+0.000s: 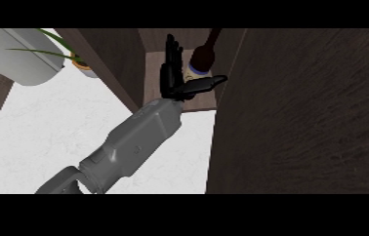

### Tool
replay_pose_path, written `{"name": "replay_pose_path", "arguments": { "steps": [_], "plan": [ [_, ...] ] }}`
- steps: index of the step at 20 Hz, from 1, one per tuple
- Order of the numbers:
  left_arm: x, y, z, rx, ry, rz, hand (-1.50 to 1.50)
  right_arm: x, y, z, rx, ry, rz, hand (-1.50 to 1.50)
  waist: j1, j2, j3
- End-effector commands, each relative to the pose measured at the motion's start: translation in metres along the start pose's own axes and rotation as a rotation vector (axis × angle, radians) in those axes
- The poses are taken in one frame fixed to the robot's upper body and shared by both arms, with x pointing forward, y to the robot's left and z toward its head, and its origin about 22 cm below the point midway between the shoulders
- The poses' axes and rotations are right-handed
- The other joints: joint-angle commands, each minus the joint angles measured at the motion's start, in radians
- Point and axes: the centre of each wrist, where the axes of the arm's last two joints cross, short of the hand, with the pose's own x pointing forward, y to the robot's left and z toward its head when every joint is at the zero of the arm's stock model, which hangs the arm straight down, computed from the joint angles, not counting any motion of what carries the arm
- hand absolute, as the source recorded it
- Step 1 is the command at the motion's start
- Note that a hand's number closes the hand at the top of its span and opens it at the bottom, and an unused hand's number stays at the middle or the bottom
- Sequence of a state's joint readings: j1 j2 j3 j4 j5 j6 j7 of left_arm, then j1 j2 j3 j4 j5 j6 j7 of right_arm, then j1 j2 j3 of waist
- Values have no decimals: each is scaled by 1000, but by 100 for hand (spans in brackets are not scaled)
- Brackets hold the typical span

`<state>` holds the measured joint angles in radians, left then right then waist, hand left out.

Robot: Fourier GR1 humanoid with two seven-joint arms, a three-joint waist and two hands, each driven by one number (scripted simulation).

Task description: Pick up the wine, place it into the cabinet and close the cabinet

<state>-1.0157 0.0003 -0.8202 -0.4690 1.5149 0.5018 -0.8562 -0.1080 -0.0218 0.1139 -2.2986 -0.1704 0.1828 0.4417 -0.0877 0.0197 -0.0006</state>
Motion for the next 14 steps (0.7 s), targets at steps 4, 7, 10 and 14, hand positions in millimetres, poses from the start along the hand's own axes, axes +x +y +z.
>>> {"name": "replay_pose_path", "arguments": {
  "steps": [4, 7, 10, 14],
  "plan": [
    [-8, 2, 10, -60, -5, 29, -150, 0, -8, 9, -11, 17, 15, -150, 21, -5, 0],
    [-6, -13, 26, -88, 5, 28, -150, 7, -6, 11, -20, 11, 4, -150, 30, -10, 0],
    [-20, 3, 38, -119, 4, 28, -150, 9, -2, 3, -28, 19, 10, -150, 48, -12, 0],
    [-15, -5, 38, -98, -18, -18, -150, 17, -3, 8, -57, 39, 10, -150, 64, -17, 0]
  ]
}}
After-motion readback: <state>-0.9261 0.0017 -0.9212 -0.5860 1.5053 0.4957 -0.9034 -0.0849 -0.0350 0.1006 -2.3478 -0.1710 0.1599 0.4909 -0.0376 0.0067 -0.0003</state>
